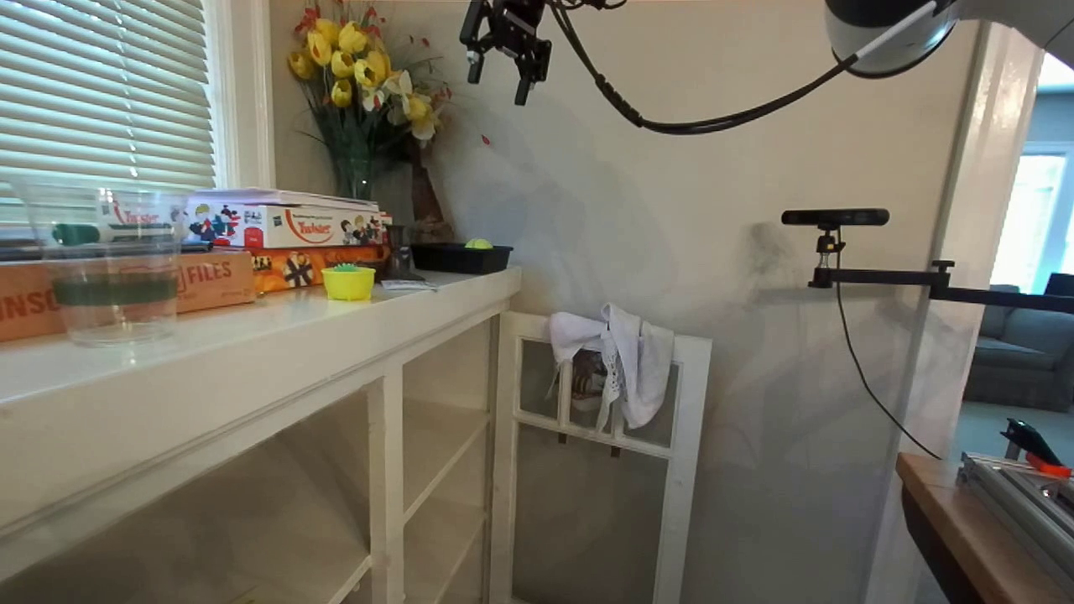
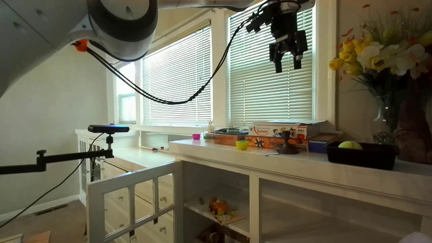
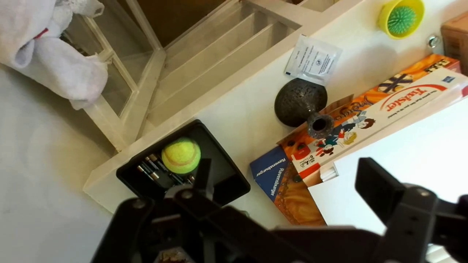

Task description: Put the tennis ball in the black box on the right.

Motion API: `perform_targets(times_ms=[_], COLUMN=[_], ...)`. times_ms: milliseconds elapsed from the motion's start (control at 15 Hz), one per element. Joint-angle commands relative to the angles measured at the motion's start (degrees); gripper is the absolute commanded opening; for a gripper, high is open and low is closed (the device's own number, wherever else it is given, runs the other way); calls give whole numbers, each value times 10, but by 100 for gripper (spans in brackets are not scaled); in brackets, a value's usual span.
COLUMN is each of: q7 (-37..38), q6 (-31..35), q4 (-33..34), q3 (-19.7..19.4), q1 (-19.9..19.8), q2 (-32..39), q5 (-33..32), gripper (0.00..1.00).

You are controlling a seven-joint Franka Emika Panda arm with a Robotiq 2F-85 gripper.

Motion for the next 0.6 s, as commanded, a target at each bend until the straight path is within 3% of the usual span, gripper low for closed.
perform_targets(times_ms=[0, 333, 400, 533], q7=[-1, -22, -23, -27], q6=[4, -23, -55, -77], q4=[-9, -45, 14, 12], q3=[-12, 1, 1, 10], q1=[4, -1, 3, 14], q2=[-5, 24, 66, 76], q5=[9, 29, 31, 40], gripper=[100, 100, 100, 100])
